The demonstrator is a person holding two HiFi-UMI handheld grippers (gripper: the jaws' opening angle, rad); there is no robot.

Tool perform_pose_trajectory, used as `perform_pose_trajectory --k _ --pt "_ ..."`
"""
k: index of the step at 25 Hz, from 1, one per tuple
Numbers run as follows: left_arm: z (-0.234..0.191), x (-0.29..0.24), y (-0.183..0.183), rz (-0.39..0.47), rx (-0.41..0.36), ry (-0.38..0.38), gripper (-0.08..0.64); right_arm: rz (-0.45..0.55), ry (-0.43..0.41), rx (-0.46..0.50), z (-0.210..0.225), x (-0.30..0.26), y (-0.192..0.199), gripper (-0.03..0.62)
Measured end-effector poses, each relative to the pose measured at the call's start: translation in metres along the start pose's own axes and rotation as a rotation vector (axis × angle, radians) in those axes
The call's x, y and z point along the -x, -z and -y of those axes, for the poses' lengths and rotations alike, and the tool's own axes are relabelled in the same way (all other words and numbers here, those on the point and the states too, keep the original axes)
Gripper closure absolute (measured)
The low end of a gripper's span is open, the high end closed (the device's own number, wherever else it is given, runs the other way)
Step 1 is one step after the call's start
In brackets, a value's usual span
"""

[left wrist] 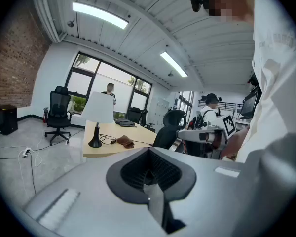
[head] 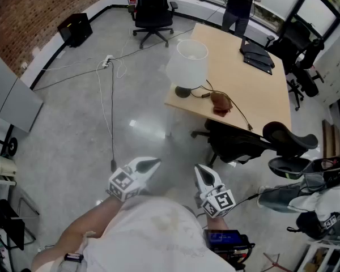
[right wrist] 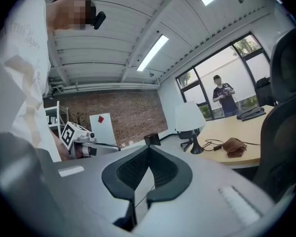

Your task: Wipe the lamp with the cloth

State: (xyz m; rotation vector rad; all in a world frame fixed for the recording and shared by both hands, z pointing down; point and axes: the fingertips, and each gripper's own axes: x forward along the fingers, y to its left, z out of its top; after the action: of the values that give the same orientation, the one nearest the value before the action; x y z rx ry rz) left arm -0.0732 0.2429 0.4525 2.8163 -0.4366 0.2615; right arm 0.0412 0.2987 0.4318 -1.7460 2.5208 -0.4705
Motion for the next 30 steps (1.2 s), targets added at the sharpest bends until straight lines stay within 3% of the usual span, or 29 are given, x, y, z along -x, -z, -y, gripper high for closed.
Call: perform_pose_trajectory --k 18,30 --pt "-0.040 0.039 -0.002 0.055 0.007 -0.069 0.558 0.009 -0.033 0.039 -0.034 -0.043 -0.006 0.580" --pt "-0.059 0.063 -0.009 0.071 -0.001 -0.063 0.558 -0.029 -0.010 0.030 -0.054 -0.063 -0.001 0.580"
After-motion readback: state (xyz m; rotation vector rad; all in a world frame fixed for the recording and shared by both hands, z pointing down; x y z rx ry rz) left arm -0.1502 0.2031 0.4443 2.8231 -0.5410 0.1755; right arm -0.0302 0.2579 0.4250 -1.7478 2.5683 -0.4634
